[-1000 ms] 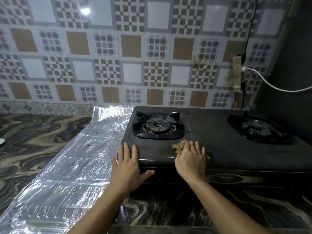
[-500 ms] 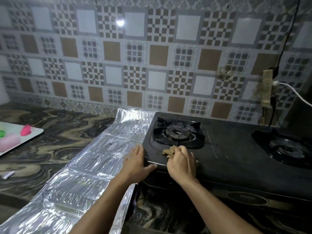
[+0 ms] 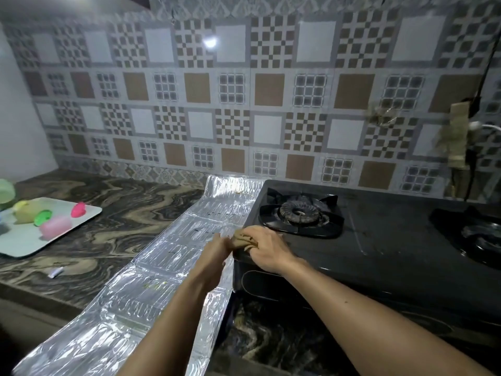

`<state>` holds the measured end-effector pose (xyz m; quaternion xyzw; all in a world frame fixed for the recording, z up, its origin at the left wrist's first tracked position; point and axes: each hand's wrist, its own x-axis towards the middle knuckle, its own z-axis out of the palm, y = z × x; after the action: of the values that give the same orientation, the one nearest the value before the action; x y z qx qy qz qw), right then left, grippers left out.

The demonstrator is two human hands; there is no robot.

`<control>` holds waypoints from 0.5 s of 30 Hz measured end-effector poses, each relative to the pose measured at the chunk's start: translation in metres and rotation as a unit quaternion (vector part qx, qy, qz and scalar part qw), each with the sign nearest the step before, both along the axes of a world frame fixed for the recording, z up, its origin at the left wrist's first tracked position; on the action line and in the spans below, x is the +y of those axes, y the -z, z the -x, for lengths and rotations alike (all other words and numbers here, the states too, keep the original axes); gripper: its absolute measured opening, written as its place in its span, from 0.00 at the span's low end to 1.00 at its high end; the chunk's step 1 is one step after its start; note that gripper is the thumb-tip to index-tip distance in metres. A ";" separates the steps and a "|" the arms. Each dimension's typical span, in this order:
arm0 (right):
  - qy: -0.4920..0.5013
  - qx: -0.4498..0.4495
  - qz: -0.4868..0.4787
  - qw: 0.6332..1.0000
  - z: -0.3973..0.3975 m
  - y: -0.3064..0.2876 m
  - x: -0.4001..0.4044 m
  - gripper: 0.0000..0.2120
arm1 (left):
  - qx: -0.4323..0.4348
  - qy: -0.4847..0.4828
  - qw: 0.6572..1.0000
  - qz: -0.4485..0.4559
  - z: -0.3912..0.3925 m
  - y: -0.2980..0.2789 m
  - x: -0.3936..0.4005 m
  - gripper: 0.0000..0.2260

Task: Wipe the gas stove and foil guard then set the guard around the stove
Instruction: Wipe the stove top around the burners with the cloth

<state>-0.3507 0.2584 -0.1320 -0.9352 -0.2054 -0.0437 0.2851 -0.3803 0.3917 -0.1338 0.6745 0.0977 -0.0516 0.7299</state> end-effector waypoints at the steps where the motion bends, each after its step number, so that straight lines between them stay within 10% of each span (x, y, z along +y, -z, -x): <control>1: -0.029 -0.003 -0.008 1.000 0.003 0.000 -0.005 0.23 | 0.002 -0.020 1.000 -0.019 -0.002 -0.001 0.000 0.06; 6: -0.094 0.015 -0.033 0.995 0.007 -0.004 -0.042 0.25 | -0.060 -0.034 0.979 -0.192 -0.008 0.002 -0.017 0.16; 15: -0.036 0.077 -0.026 0.996 0.009 -0.011 -0.134 0.28 | -0.085 0.003 0.826 -0.557 -0.010 0.035 -0.055 0.22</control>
<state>-0.3594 0.1240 -0.1214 -0.9202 -0.2148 0.0334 0.3257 -0.3701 0.3366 -0.1691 0.9684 0.0450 0.0666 0.2360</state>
